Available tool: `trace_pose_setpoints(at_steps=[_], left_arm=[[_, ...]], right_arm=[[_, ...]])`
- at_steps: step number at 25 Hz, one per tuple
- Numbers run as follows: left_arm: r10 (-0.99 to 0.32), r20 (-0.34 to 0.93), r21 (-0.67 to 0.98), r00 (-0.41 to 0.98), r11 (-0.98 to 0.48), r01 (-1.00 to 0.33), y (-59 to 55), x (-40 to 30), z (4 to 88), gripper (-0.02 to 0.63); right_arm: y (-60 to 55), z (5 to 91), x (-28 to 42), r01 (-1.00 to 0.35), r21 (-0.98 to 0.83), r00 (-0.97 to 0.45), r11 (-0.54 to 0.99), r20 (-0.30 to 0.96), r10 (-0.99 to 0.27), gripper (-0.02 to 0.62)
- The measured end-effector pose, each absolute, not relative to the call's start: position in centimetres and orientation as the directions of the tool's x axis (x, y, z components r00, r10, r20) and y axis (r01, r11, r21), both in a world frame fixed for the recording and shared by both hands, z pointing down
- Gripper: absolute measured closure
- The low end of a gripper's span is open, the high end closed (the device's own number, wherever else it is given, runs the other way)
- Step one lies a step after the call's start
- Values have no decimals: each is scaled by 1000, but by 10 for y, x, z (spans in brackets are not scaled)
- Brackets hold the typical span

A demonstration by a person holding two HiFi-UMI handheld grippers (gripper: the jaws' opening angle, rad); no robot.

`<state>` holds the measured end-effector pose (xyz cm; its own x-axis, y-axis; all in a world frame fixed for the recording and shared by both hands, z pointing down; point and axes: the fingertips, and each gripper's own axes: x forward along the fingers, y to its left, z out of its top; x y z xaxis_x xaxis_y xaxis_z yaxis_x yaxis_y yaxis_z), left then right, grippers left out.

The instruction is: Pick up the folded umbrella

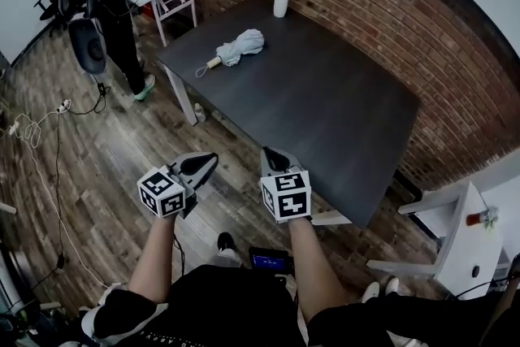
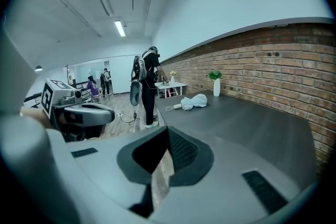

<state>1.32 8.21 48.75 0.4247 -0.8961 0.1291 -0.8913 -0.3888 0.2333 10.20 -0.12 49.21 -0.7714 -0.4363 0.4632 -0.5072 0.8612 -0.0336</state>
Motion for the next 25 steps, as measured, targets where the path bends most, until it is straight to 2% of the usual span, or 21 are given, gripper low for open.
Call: trace_pose_setpoints(at_steps=[7,25], left_arm=[[-900,121,256,418,-379,-889,69,-43,495,604],[-892,158,298,423,-366,-882,-9,-128,519,604]], right_arm=[[-15,498,51,-514,-37,-763,857,476,-437,587],[-101,523,-39,-532,-120,-770,838,481,-419,588]])
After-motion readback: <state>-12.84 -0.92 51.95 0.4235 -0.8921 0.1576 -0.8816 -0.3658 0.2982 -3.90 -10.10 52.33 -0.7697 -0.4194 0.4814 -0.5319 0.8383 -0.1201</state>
